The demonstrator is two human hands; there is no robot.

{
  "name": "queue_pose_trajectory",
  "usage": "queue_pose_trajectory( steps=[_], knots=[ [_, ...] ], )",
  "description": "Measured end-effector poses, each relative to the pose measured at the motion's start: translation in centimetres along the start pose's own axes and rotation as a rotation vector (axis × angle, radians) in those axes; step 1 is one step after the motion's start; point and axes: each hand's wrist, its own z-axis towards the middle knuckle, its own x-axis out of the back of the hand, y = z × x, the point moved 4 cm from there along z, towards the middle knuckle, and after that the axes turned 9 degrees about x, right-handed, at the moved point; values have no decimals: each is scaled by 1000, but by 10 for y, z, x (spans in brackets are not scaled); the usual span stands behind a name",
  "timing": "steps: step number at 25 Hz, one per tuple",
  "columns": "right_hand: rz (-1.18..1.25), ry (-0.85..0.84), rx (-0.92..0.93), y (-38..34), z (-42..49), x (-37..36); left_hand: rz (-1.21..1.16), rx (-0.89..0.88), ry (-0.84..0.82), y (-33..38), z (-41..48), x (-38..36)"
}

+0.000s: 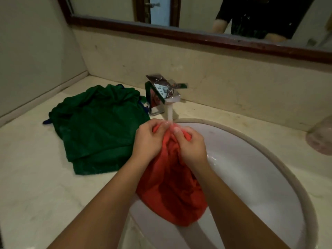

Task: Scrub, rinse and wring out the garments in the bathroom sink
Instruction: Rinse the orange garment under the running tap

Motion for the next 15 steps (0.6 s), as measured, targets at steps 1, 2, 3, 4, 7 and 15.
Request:
queue_pose_trajectory(
  steps=[1, 2, 3, 4, 7, 15],
  knots=[
    [-4, -5, 13, -1, -2, -2, 8, -23, 19, -1, -1, 2],
    [-32, -24, 43, -3, -3, -2, 13, -38, 32, -1, -1, 3],
    [-61, -47, 84, -4, -3, -3, 19, -50, 46, -2, 0, 5],
    [-83, -65, 127, -5, -3, -3, 30, -53, 54, -1, 1, 6],
    [-93, -79, 204, -7, 0, 1, 72, -81, 61, 1, 2, 6],
    [-149, -35, 206, -5, -2, 12, 56, -112, 52, 10, -14, 3]
  ],
)
